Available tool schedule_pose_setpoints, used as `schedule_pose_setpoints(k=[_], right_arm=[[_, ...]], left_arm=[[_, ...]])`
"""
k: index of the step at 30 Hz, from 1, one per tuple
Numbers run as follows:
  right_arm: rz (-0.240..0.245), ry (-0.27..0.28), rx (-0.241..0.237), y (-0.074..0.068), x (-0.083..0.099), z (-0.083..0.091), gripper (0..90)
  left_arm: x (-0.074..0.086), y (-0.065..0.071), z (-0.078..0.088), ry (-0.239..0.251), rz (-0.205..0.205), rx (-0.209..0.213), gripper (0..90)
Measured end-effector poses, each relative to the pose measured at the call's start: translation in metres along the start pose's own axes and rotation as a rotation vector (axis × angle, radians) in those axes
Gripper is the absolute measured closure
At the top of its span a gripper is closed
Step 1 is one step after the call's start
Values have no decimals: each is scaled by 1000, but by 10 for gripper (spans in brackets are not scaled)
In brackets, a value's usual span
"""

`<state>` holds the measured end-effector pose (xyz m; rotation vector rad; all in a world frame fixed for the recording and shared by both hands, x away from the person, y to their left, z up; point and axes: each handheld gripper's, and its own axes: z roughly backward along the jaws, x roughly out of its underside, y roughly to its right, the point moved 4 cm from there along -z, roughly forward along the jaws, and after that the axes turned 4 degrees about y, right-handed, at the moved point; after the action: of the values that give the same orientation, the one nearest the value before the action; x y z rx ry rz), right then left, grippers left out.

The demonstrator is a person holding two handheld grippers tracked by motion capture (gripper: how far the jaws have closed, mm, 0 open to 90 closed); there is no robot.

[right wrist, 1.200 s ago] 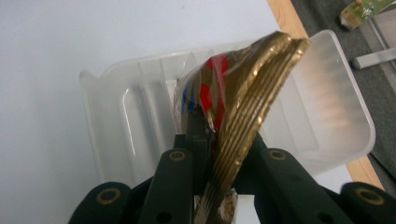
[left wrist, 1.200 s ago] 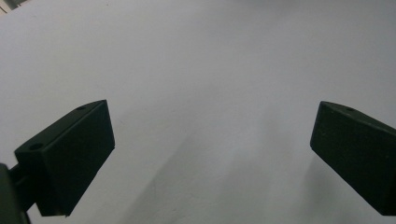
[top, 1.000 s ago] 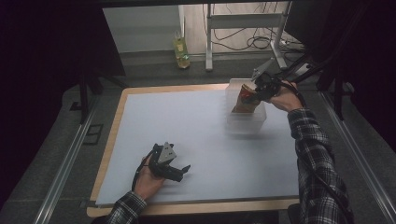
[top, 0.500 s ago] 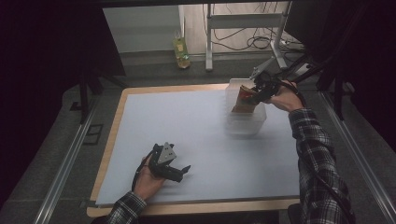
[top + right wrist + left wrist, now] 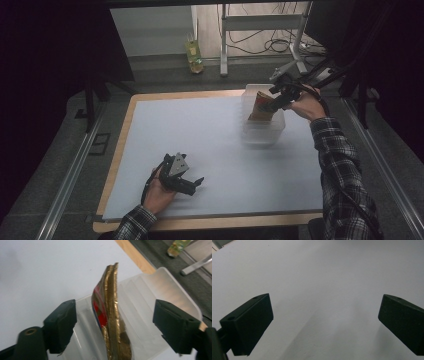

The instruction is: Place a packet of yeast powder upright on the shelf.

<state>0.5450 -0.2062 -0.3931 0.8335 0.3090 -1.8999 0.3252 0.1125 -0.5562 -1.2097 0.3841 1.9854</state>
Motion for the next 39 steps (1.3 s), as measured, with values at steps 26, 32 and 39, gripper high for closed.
schedule_pose_setpoints(k=[26, 32, 39], right_arm=[[-75, 108, 2, -14, 2, 27, 50], [-76, 121, 12, -17, 4, 32, 37], [-83, 142, 8, -23, 7, 37, 16]], left_arm=[[0, 4, -1, -11, -17, 14, 0], [0, 3, -1, -11, -20, 10, 0], [0, 3, -1, -9, -23, 7, 0]])
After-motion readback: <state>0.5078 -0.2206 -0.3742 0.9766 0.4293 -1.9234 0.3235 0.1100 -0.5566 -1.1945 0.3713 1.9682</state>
